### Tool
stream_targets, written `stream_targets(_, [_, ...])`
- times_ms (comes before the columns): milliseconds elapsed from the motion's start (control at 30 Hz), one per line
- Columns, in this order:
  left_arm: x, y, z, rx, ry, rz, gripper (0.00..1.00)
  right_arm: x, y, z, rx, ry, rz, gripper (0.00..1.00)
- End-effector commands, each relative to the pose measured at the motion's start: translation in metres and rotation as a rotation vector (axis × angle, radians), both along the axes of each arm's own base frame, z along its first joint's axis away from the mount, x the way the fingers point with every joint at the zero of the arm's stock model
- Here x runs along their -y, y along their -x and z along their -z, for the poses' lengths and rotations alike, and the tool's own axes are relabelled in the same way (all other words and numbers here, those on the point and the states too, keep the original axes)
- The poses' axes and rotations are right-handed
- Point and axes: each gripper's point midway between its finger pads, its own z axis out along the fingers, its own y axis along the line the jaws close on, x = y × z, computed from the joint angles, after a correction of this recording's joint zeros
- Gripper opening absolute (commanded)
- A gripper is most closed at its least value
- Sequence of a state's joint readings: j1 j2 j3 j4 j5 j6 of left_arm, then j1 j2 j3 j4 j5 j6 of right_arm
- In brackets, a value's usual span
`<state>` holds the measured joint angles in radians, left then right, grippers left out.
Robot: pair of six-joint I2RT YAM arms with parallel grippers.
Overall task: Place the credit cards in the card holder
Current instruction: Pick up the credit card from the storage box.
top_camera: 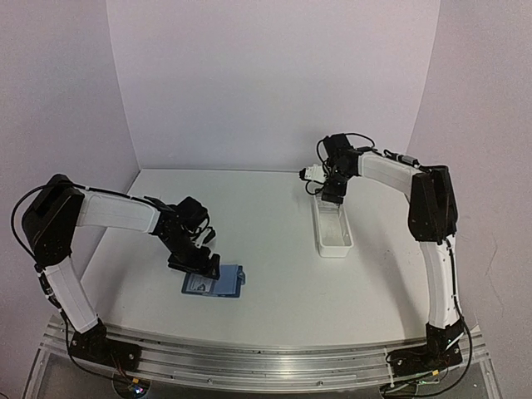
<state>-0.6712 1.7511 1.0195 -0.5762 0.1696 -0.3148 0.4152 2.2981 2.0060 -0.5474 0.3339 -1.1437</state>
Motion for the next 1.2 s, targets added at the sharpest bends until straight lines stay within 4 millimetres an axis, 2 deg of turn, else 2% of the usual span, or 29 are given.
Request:
stream_targets(0, [-0.021, 0.000, 0.025, -0.025, -0.086, -0.051, 0.81, -0.006, -0.007, 0.006, 0.025, 0.031, -0.048, 0.98])
stream_targets(67, [-0.021, -0.001, 0.023, -0.020, -0.082, -0.052, 0.69, -0.008, -0.007, 0.008, 0.022, 0.037, -0.068, 0.98])
stream_targets(167, [-0.020, 0.001, 0.024, -0.028, -0.078, -0.050, 0.57, -0.009, -0.005, 0.010, 0.019, 0.065, -0.090, 0.98])
stream_targets(233, [-0.021, 0.003, 0.026, -0.034, -0.076, -0.051, 0.52, -0.008, -0.005, 0.011, 0.020, 0.084, -0.098, 0.98])
stream_targets(333, [-0.019, 0.005, 0.028, -0.044, -0.069, -0.051, 0.51, -0.008, -0.005, 0.013, 0.021, 0.088, -0.101, 0.98])
stream_targets(433, [-0.019, 0.005, 0.029, -0.047, -0.066, -0.046, 0.56, -0.007, -0.005, 0.015, 0.023, 0.098, -0.104, 0.98])
stream_targets(633, [-0.011, 0.001, 0.010, -0.011, -0.025, -0.029, 0.92, -0.009, -0.009, 0.014, 0.040, 0.091, -0.104, 0.98])
stream_targets(700, [-0.015, 0.004, 0.014, -0.016, -0.041, -0.045, 0.97, -0.008, -0.009, 0.016, 0.040, 0.098, -0.107, 0.98])
stream_targets(800, [-0.029, 0.006, 0.029, -0.033, -0.116, -0.083, 0.96, -0.006, -0.011, 0.021, 0.047, 0.128, -0.107, 0.98])
stream_targets(933, [-0.039, 0.000, 0.036, -0.006, -0.179, -0.113, 0.94, -0.005, -0.010, 0.023, 0.058, 0.170, -0.118, 0.98])
stream_targets(1167, [-0.048, 0.015, 0.052, -0.051, -0.207, -0.128, 0.93, -0.011, -0.014, 0.030, 0.084, 0.170, -0.139, 0.98])
